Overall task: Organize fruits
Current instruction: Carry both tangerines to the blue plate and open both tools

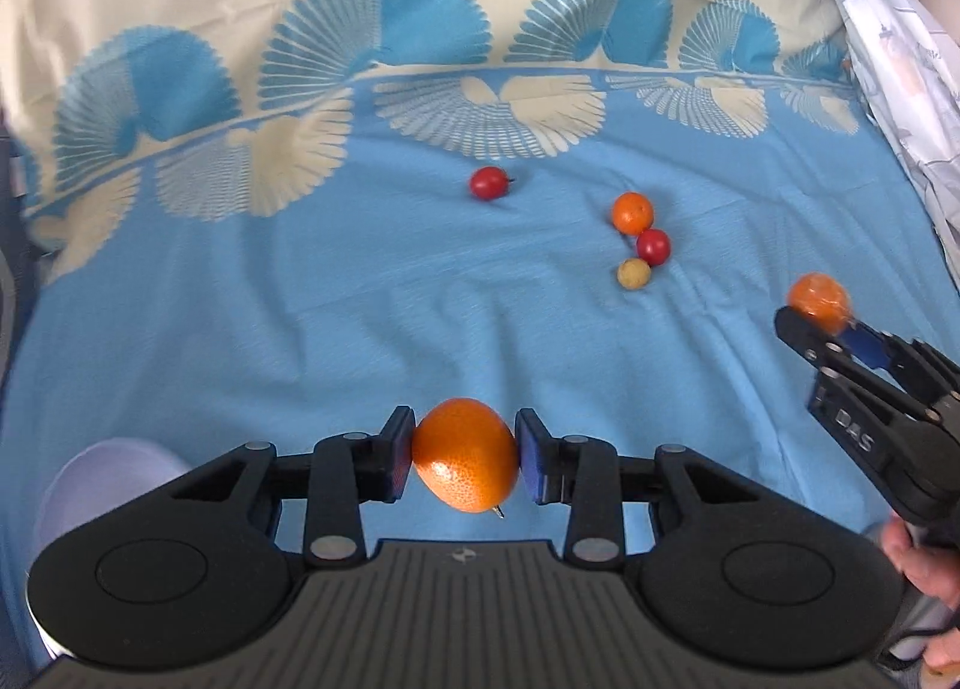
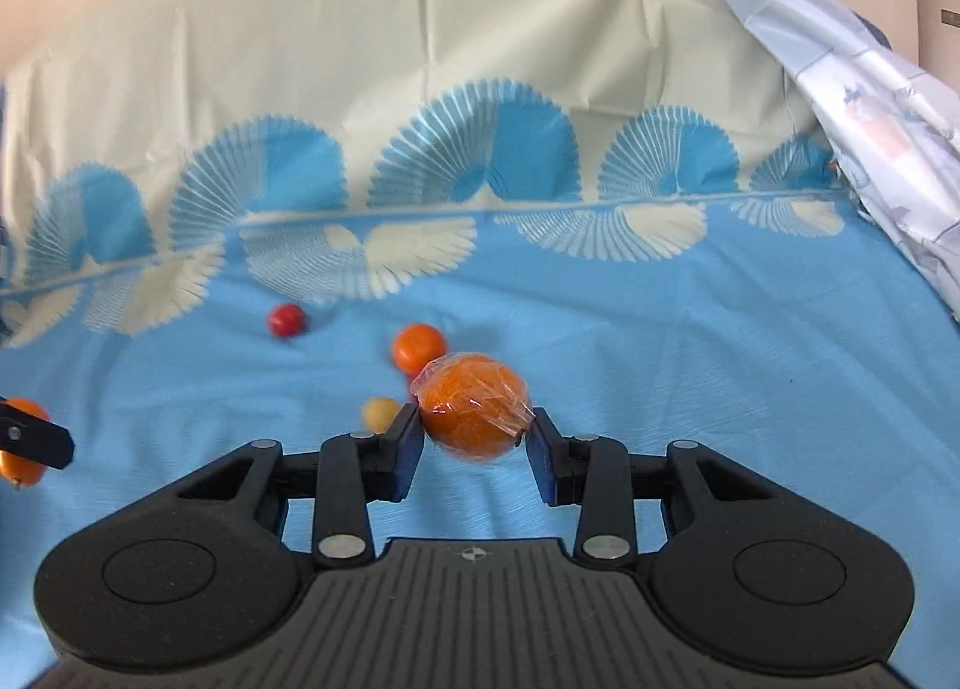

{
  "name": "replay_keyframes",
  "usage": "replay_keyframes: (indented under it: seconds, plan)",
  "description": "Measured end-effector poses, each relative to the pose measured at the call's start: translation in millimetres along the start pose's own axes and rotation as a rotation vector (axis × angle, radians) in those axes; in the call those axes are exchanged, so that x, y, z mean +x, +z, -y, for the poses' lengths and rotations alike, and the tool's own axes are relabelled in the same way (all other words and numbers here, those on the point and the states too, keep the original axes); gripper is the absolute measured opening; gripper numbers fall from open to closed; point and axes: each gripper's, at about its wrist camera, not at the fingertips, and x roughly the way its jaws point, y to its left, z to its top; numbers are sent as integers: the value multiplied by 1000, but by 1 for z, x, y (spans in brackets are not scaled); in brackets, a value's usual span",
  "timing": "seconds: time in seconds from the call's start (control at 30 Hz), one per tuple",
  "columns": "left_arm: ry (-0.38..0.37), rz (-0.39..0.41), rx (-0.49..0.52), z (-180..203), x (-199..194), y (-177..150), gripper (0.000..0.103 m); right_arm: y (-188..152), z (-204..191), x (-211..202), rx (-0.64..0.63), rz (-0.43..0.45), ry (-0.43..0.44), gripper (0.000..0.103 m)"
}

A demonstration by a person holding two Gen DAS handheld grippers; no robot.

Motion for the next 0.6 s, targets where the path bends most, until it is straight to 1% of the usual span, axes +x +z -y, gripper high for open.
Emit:
replay_keyframes:
  seconds: [0.07, 0.13, 0.27, 0.43, 0.6]
  plan:
    - [42, -11, -15, -9, -26, -14, 40, 1, -9, -38, 3, 5, 46, 39]
    - [60, -29, -48, -21, -51, -29, 40, 2, -19, -73, 6, -4, 112, 39]
    - [115, -13, -95, -47, -99, -65, 40, 4, -45, -139, 1, -24, 246, 39]
    - [171, 22, -141, -74, -150, -107, 40, 5, -80, -198, -7, -40, 349, 39]
    - [205, 58, -187, -92, -187, -146, 40, -1, -113, -249, -75, -17, 436, 39]
